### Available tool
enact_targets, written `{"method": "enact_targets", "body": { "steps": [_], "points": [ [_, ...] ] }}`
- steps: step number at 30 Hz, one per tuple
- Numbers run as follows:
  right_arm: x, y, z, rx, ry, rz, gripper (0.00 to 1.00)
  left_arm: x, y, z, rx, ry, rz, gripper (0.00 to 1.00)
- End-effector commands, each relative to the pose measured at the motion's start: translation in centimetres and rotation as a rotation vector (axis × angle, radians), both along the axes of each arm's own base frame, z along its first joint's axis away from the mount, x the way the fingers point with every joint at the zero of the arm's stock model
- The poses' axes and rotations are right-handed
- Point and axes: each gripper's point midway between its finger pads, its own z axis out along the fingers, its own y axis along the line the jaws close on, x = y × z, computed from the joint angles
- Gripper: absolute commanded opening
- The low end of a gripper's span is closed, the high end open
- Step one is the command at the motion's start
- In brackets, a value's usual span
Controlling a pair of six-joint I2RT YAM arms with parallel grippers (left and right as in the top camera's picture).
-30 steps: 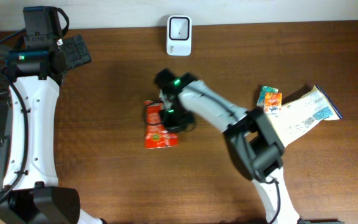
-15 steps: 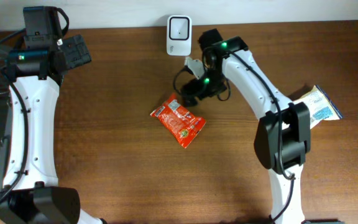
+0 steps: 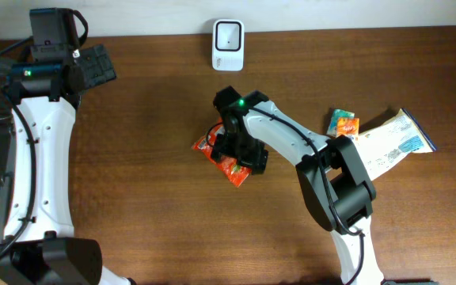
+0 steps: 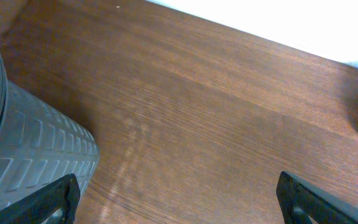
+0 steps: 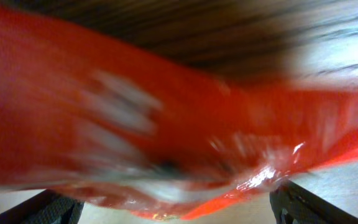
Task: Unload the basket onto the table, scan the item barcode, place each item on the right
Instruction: 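Grasp the red snack packet with the right gripper and drag it right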
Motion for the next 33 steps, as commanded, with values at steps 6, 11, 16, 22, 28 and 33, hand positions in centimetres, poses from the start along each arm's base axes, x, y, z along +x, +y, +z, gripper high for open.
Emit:
{"method": "enact_targets", "body": {
  "steps": [6, 11, 16, 22, 28, 33],
  "points": [
    [4.4, -1.7, 0.0, 0.087, -0.194, 0.288, 0.99, -0.3, 0.1, 1.8, 0.018, -0.036, -0.007, 0.99],
    [6.9, -5.2, 3.6, 0.138, -0.180, 0.232, 0.99, -0.3, 0.1, 1.8, 0.018, -0.036, -0.007, 0.99],
    [7.3, -3.2, 1.6, 0.154, -0.206, 0.166, 0.99, -0.3, 0.1, 1.8, 0.018, -0.036, -0.007, 0.99],
    [6.5, -3.4, -1.9, 0.098, -0.202, 0.073, 0.92, -0.3, 0.1, 1.8, 0.018, -0.036, -0.007, 0.99],
    [6.5, -3.0, -2.2, 0.110, -0.209, 0.072, 0.60, -0.3, 0.1, 1.8, 0.018, -0.036, -0.007, 0.99],
    [6.8, -2.8, -2.1, 0.119, -0.222, 0.073, 0.19, -0.3, 0.1, 1.8, 0.018, -0.036, -0.007, 0.99]
  ]
}}
